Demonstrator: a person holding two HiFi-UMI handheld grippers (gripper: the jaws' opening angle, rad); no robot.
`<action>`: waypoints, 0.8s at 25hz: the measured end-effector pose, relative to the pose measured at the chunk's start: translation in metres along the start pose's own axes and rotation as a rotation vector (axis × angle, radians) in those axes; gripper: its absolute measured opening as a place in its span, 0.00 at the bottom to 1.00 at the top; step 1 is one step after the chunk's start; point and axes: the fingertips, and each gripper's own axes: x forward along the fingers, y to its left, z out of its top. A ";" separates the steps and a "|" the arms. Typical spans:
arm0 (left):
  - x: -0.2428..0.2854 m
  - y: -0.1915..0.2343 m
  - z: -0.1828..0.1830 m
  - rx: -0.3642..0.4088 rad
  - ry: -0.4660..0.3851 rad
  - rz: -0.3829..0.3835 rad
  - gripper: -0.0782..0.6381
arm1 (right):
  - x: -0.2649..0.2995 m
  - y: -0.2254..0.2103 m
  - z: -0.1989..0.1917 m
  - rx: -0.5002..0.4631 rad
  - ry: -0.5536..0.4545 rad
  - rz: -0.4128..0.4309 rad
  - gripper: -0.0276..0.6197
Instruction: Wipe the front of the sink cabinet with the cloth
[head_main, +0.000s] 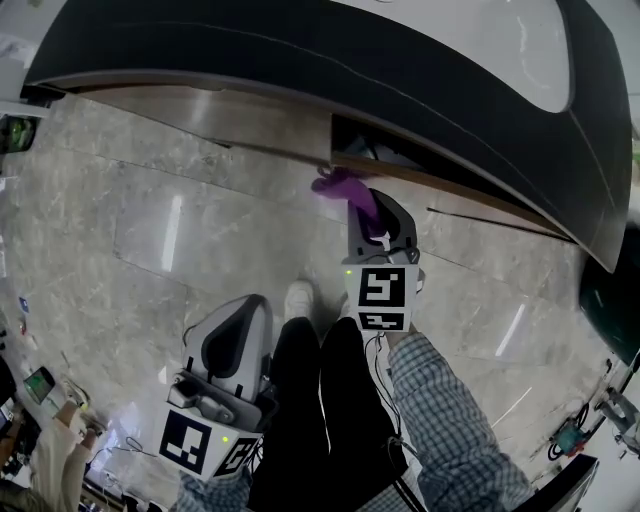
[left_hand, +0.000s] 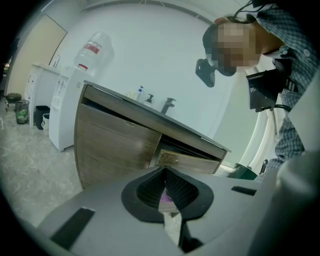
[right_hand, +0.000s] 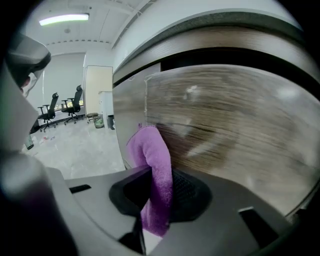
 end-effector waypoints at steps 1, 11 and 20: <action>0.003 -0.003 -0.001 0.003 0.002 -0.007 0.12 | -0.002 -0.008 -0.004 0.012 0.003 -0.017 0.17; 0.025 -0.043 -0.008 0.033 0.040 -0.082 0.12 | -0.033 -0.070 -0.027 0.053 0.017 -0.116 0.17; 0.046 -0.081 -0.006 0.054 0.063 -0.159 0.12 | -0.066 -0.135 -0.060 0.147 0.066 -0.220 0.17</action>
